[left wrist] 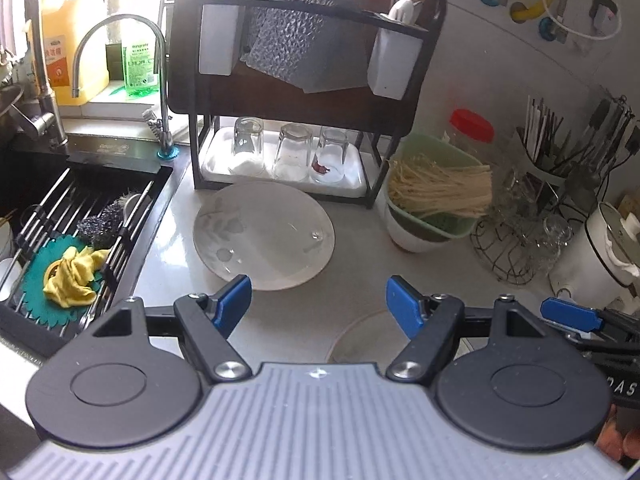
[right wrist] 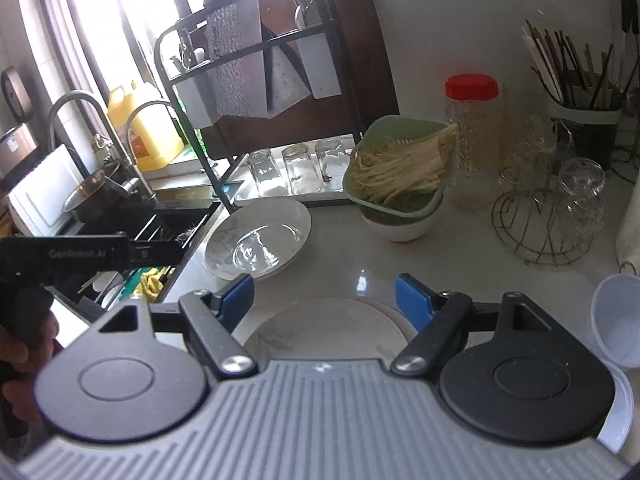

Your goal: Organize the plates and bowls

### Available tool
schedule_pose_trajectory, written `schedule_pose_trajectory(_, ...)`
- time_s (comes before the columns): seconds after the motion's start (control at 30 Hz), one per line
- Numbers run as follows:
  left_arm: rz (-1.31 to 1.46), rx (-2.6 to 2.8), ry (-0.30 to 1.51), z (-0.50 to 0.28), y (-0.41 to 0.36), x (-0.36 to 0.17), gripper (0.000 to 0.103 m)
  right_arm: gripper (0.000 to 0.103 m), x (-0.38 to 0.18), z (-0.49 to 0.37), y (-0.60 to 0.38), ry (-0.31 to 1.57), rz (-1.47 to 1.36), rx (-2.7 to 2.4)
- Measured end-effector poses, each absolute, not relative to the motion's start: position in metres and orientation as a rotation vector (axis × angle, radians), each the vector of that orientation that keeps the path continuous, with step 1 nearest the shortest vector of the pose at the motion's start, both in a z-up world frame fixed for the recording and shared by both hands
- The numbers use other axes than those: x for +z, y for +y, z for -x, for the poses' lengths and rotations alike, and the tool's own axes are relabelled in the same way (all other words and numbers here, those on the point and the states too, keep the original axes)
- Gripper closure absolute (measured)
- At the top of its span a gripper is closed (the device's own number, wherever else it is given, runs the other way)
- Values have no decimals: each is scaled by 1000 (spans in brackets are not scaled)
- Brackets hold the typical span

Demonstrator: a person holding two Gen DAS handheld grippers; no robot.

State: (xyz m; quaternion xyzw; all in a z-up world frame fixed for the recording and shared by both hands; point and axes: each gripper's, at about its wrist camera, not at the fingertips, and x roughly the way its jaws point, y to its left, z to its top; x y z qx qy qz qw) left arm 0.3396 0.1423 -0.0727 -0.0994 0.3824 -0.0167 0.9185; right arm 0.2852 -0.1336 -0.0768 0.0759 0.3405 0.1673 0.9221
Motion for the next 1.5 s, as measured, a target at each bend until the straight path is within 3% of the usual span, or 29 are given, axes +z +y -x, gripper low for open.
schedule_pose_trajectory(0.67,241,-135,838,-447,213,-92,25,24,-84,-349,-72,726,-147,224)
schedule_pose_trajectory(1.07,200,-212,942,-501,243,-131,25,24,-107,-381,-43,818,-181,169)
schedule_pose_trajectory(1.5,114,-296,1014,-554,267,-168,26,34,-140,-427,-16,940,-215,149)
